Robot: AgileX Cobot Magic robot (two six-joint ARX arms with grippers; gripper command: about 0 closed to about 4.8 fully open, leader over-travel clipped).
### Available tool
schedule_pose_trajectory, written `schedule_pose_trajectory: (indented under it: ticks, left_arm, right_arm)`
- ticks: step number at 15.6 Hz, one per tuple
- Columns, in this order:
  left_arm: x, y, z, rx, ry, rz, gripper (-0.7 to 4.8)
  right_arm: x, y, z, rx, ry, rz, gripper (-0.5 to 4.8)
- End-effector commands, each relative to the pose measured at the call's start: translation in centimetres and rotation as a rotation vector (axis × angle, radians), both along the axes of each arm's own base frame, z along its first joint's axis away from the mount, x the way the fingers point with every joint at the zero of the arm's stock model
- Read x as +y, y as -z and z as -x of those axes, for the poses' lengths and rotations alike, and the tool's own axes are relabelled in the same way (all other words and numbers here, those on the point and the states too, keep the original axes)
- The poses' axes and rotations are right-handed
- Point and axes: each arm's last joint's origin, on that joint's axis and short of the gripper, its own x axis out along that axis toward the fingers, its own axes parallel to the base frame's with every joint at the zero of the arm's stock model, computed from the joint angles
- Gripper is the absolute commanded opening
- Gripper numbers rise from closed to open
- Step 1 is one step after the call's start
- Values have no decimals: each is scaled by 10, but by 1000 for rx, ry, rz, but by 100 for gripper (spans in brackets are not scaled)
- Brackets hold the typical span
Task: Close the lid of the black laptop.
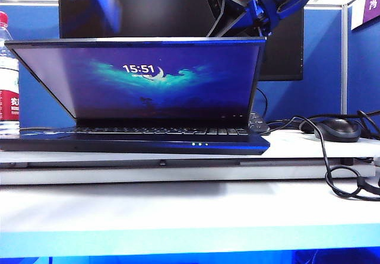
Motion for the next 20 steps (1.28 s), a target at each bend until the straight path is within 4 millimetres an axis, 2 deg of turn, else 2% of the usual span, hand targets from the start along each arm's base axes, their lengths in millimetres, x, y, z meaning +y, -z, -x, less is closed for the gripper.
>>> schedule_pose_trajectory:
  ticks: [1,2,4,5,6,9,13,20]
  left_arm:
    - [0,-41,-4,-81,-96,146,-4]
    - [-3,-47,-12,-110,-214,161,-4]
    - [-8,-40,-29,-109,-481,57,-4]
    - [-8,-34,-37,-96,-638,-42,-4]
    - [-6,-27,-44,-81,-866,-213,-4]
    - [3,-13,-49,-148,-1183,-479,-4]
    - [6,-5,-49,-153,-1242,-599,-4]
    - [7,11,-48,-119,-1216,-742,-4]
  right_arm:
    - [0,-2,1,-1,-4,-7,-5]
    - [0,-2,2,4,-7,-9,-5]
    - [0,-2,2,9,-7,-7,-5]
    - [0,-2,2,11,-7,-7,-5]
    - [0,-2,3,14,-7,-5,-5]
    - [0,-2,2,11,-8,-6,-5]
    - [1,-2,2,10,-8,-6,-5]
    - [18,-1,10,-7,-45,19,-5]
